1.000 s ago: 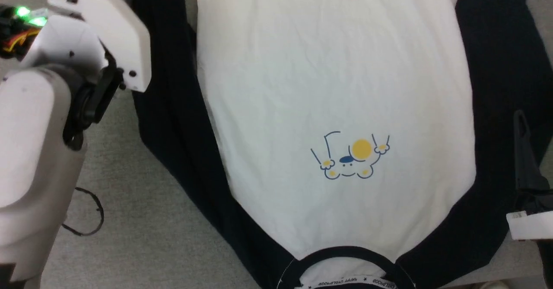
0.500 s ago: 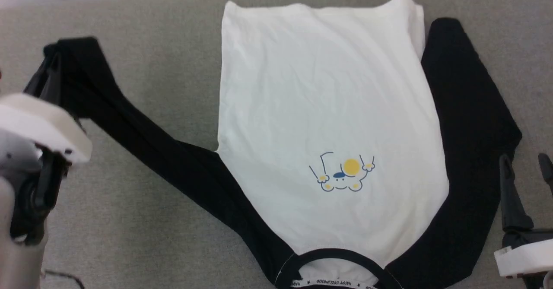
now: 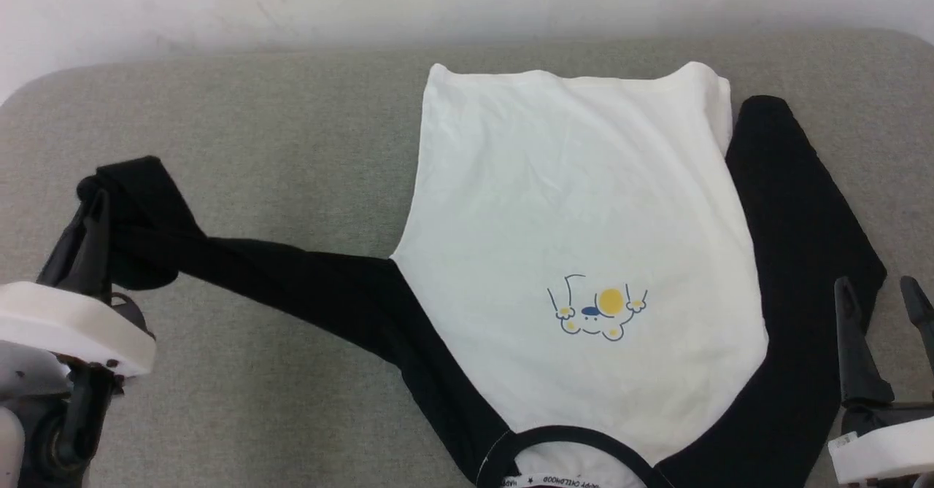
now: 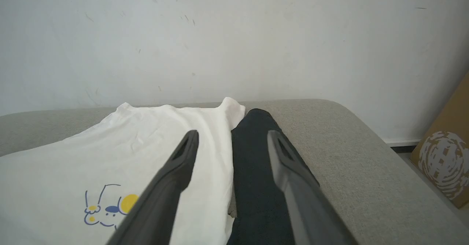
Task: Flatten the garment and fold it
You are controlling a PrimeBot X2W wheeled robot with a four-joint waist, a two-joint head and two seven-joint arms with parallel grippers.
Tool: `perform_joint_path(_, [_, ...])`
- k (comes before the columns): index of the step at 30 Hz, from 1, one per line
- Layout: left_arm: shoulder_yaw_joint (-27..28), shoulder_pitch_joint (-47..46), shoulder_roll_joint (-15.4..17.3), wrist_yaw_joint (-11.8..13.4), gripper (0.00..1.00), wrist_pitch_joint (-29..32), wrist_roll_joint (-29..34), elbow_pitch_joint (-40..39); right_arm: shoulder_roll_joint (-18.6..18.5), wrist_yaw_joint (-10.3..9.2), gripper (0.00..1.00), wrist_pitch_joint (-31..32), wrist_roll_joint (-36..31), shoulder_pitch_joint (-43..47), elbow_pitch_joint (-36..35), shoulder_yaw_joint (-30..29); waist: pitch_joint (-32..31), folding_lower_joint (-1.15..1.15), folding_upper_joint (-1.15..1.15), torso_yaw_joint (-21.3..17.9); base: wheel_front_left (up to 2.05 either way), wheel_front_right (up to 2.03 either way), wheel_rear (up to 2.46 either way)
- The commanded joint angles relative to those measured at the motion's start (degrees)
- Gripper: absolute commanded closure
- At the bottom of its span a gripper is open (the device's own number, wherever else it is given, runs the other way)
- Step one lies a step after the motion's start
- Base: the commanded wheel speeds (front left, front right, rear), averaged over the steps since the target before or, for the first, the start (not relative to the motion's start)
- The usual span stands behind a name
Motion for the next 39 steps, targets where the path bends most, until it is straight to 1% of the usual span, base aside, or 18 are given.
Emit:
perform_joint_path(1, [-0.2, -0.2, -0.2, -0.7, 1.00, -0.5, -0.2, -0.9, 0.2, -0.06, 0.00, 0.1, -0.4, 0.3, -0.5, -0.2, -0.2, 0.01, 0.00, 0.5, 0.00, 0.00, 0.00])
perform_joint_path(5, [-2.9, -2.5, -0.3, -2.1, 1.00, -0.3, 0.5, -4.2, 0.2, -0.06, 0.00, 0.0, -0.3, 0.1, -1.0, -0.9, 0.1, 0.01, 0.00, 0.3, 0.00, 0.00, 0.00])
perform_joint_path(9, [-8.0, -5.3, -0.5, -3.5, 1.00, 0.9, 2.5, -7.6, 0.2, -0.06, 0.00, -0.1, -0.2, -0.1, -1.3, -1.9, 0.2, 0.01, 0.00, -0.3, 0.00, 0.00, 0.00])
perform_joint_path(13, [-15.2, -8.7, -2.8, -4.7, 1.00, 2.5, 5.0, -10.4, 0.4, -0.06, 0.00, -0.2, -0.1, -0.1, -1.3, -3.0, 0.3, 0.01, 0.00, -0.9, 0.00, 0.00, 0.00])
perform_joint_path(18, [-26.2, -13.5, -7.7, -6.3, 1.00, 4.8, 9.3, -10.4, 0.6, -0.06, 0.00, -0.3, -0.1, -0.4, -1.4, -4.6, 0.5, 0.01, 0.00, -1.6, 0.00, 0.00, 0.00])
perform_joint_path(23, [-36.7, -19.3, -13.2, -9.9, 1.00, 5.6, 13.6, -3.2, 0.7, -0.06, 0.00, -0.2, -0.2, -0.9, -1.7, -5.5, 1.1, 0.01, 0.00, -1.9, 0.00, 0.00, 0.00])
perform_joint_path(28, [-46.0, -22.8, -20.5, -13.0, 1.00, 3.6, 17.2, 7.8, 0.8, -0.06, 0.00, -0.5, 0.0, -1.5, -1.8, -5.4, 2.3, 0.01, 0.00, -2.7, 0.00, 0.00, 0.00])
perform_joint_path(31, [-50.2, -24.1, -23.8, -14.4, 1.00, 1.7, 19.1, 14.9, 0.8, -0.06, 0.00, -0.6, 0.2, -1.7, -1.6, -5.3, 3.2, 0.01, 0.00, -3.3, 0.00, 0.00, 0.00])
perform_joint_path(35, [-54.3, -25.4, -26.3, -15.4, 1.00, -1.5, 20.7, 22.9, 0.7, -0.06, 0.00, -0.8, 0.5, -2.1, -1.4, -5.3, 4.6, 0.01, 0.00, -3.9, 0.00, 0.00, 0.00])
perform_joint_path(39, [-58.3, -27.0, -27.3, -16.2, 1.00, -3.0, 21.7, 31.0, 0.3, -0.06, 0.00, -1.1, 0.9, -2.5, -1.1, -5.1, 5.9, 0.01, 0.00, -4.4, 0.00, 0.00, 0.00])
